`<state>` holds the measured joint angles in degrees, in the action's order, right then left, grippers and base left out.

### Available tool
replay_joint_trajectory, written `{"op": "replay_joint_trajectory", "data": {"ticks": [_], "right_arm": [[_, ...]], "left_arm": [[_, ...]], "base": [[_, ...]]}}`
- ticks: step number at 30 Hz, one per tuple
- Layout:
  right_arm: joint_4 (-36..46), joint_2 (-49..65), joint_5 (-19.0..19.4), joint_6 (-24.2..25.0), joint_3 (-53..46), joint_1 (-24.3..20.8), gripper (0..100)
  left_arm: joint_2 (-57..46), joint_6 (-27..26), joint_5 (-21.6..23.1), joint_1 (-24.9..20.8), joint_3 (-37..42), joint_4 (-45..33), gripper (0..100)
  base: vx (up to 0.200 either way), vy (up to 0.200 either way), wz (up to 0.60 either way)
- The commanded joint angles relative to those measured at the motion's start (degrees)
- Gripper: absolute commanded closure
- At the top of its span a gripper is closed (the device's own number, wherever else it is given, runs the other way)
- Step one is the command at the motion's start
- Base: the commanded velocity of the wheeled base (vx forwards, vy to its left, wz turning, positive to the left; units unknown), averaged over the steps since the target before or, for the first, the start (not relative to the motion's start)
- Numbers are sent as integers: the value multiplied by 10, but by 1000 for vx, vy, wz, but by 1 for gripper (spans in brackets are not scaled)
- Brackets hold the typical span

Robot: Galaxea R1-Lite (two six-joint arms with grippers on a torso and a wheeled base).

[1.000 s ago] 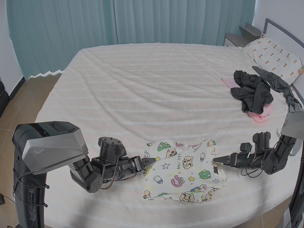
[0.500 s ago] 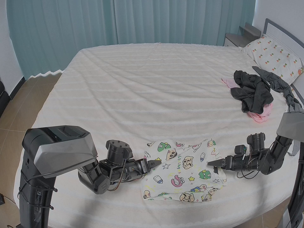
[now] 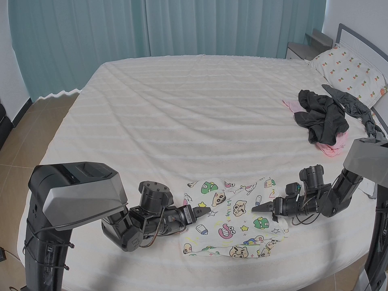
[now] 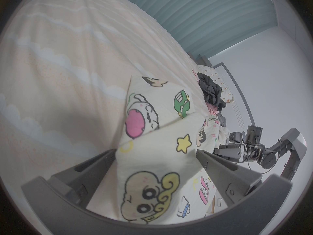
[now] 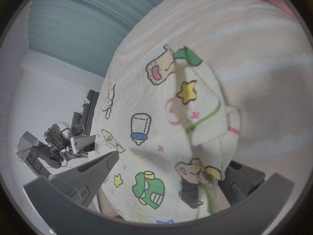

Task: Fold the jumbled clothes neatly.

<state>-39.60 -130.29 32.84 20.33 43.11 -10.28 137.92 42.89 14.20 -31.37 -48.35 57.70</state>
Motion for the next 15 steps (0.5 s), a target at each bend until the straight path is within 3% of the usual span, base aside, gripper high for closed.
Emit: {"op": "replay_joint_trajectory", "data": {"ticks": [1, 4, 5, 9, 15], "right_arm": [[1, -17, -3, 1, 8, -20, 0], [3, -20, -6, 1, 11, -24, 0], [4, -20, -6, 1, 12, -24, 100], [15, -17, -6, 1, 16, -25, 100], [14, -1, -2, 2, 4, -27, 100]], "left_arm": [[-6, 0, 1, -8, 4, 0, 0], [-6, 1, 1, -12, 2, 0, 0], [-6, 4, 0, -14, 2, 1, 0], [-32, 40, 1, -20, 9, 0, 0], [-54, 42, 0, -21, 22, 0, 0]], "base": [[0, 0, 0], [0, 0, 0], [0, 0, 0], [0, 0, 0], [0, 0, 0]]}}
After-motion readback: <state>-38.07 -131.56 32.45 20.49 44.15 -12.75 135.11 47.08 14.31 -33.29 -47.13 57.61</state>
